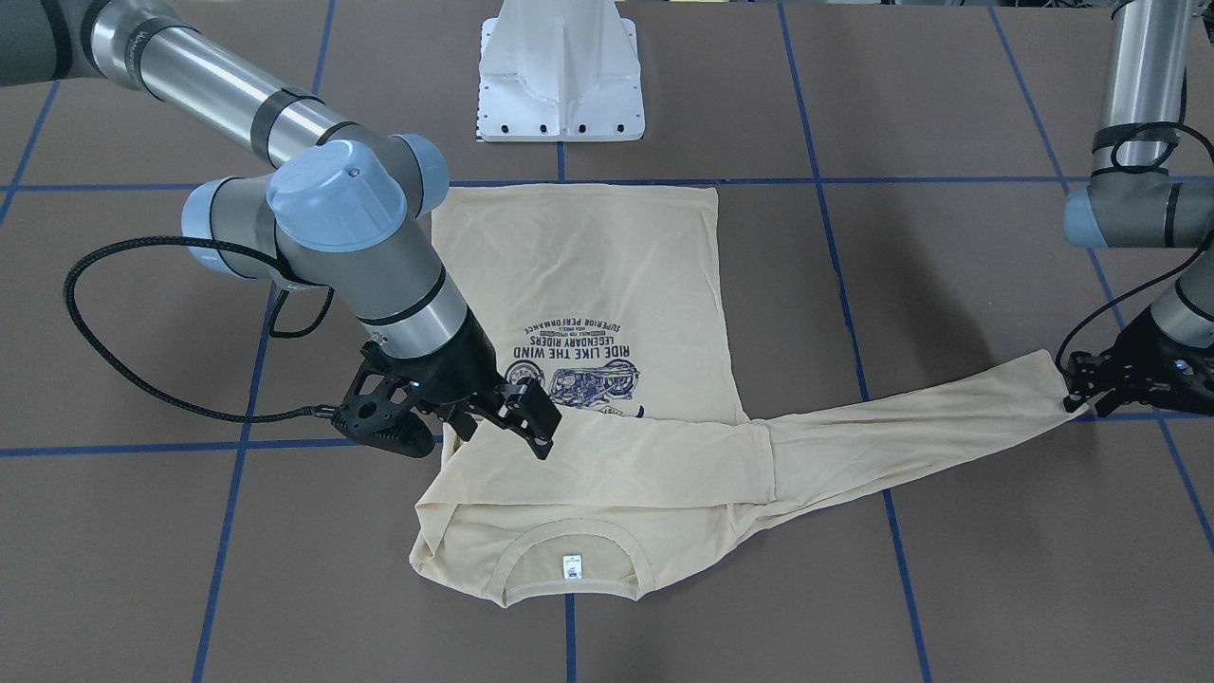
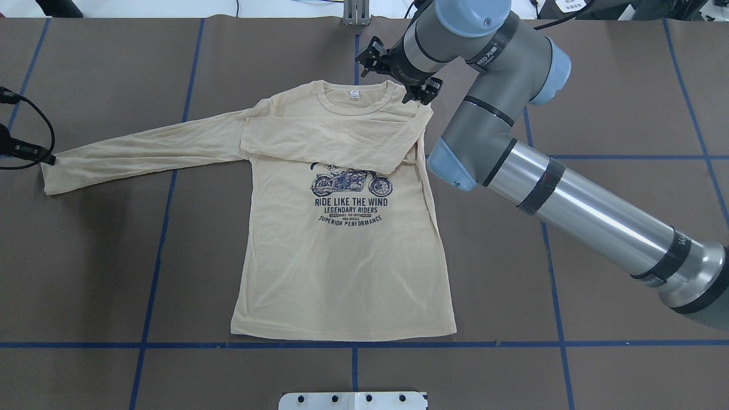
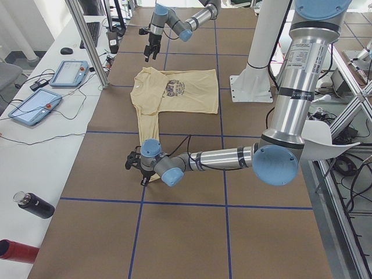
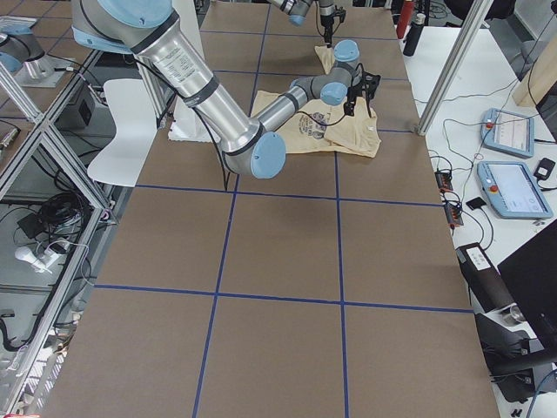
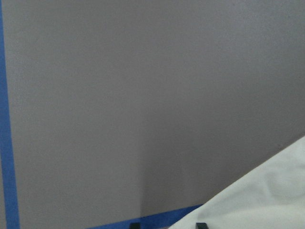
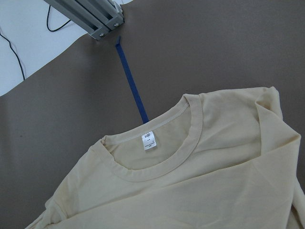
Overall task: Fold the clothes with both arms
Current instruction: 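Release the sleeve with the right gripper while the left gripper reaches the other cuff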
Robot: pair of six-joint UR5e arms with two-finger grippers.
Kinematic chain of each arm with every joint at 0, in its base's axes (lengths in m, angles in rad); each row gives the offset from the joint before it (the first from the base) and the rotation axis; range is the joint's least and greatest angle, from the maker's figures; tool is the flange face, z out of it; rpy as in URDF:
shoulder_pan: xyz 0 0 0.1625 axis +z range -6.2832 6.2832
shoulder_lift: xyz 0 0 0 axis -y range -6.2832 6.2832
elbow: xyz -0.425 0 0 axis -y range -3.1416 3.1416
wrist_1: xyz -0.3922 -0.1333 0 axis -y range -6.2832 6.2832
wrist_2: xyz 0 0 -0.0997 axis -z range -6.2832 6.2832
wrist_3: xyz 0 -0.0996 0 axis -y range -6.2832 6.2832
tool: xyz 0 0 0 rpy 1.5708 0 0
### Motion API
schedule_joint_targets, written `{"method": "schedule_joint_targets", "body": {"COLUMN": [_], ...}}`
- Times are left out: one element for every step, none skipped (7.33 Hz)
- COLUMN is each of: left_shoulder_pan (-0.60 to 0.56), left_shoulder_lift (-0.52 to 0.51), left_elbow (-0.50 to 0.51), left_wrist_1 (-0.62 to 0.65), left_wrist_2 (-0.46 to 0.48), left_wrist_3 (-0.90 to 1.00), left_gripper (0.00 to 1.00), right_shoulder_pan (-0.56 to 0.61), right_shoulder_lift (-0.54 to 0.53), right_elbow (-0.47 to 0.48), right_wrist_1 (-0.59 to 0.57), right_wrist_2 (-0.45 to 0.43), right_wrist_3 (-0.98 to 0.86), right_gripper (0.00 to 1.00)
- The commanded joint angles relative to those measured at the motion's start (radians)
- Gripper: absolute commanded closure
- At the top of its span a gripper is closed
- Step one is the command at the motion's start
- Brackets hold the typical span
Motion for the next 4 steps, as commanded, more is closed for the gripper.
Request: {"method": "schedule_joint_targets", "body": {"left_shoulder_pan": [0.003, 0.001, 0.001, 0.001], "left_shoulder_lift": [0.000, 0.000, 0.000, -0.001], "left_elbow": [0.005, 0.007, 0.004, -0.005], "left_wrist_1": [0.000, 0.000, 0.000, 0.002], "left_wrist_2": [0.000, 0.000, -0.020, -0.051], "left_wrist_3": [0.000, 0.000, 0.000, 0.002], "left_gripper": [0.61, 0.79, 1.00, 1.00], "right_shoulder_pan": [-0.001, -0.003, -0.003, -0.003], "right_shoulder_lift": [0.000, 0.000, 0.000, -0.001], "right_elbow": [0.000, 0.000, 0.000, 0.000], "right_wrist_1": [0.000, 0.000, 0.000, 0.000], "right_wrist_2": [-0.001, -0.003, -0.003, -0.001], "right_wrist_3": [0.000, 0.000, 0.000, 0.000], "right_gripper": [0.01, 0.01, 0.01, 0.01]}}
